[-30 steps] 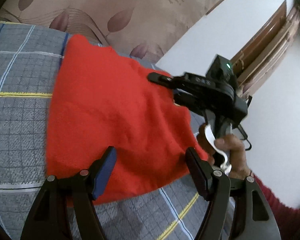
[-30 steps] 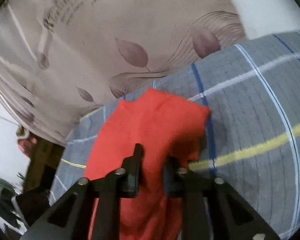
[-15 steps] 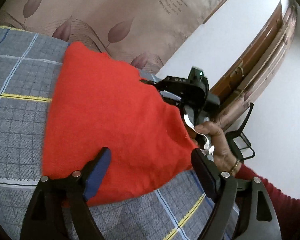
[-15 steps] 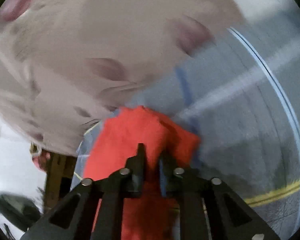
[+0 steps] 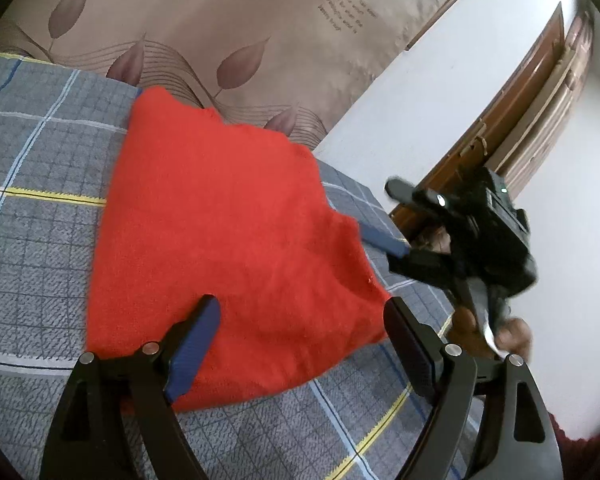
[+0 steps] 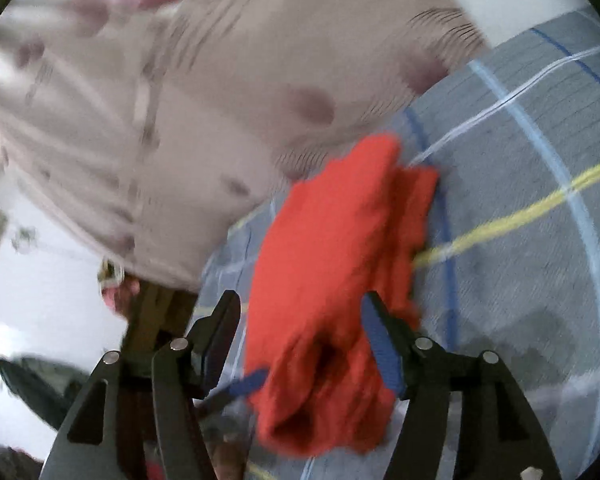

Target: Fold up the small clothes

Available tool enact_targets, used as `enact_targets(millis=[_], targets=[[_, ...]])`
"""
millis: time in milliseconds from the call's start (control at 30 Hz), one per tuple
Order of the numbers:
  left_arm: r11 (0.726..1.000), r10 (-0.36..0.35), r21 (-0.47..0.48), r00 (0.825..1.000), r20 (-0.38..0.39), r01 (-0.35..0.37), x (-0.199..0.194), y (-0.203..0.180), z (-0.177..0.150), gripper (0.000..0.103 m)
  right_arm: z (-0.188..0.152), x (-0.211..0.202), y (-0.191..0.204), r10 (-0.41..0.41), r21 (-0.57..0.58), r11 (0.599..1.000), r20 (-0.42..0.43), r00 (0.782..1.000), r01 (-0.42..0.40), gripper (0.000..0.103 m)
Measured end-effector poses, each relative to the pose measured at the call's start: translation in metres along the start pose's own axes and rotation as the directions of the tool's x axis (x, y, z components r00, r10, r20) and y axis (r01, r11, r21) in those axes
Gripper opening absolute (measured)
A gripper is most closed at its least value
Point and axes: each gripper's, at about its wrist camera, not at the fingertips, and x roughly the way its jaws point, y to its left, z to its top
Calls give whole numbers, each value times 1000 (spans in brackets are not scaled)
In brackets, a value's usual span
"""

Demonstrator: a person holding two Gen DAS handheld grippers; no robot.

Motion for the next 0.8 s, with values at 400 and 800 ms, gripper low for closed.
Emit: enact_targets(millis=[400, 800], targets=[[999, 10, 32, 999, 48, -12, -11, -7, -3, 86, 4, 14, 8, -143, -79, 987, -6, 990, 142, 7], [995, -84, 53, 996, 32, 83, -3, -35, 1, 87, 4, 4, -29, 6, 14, 1000, -20, 1000, -6, 37]])
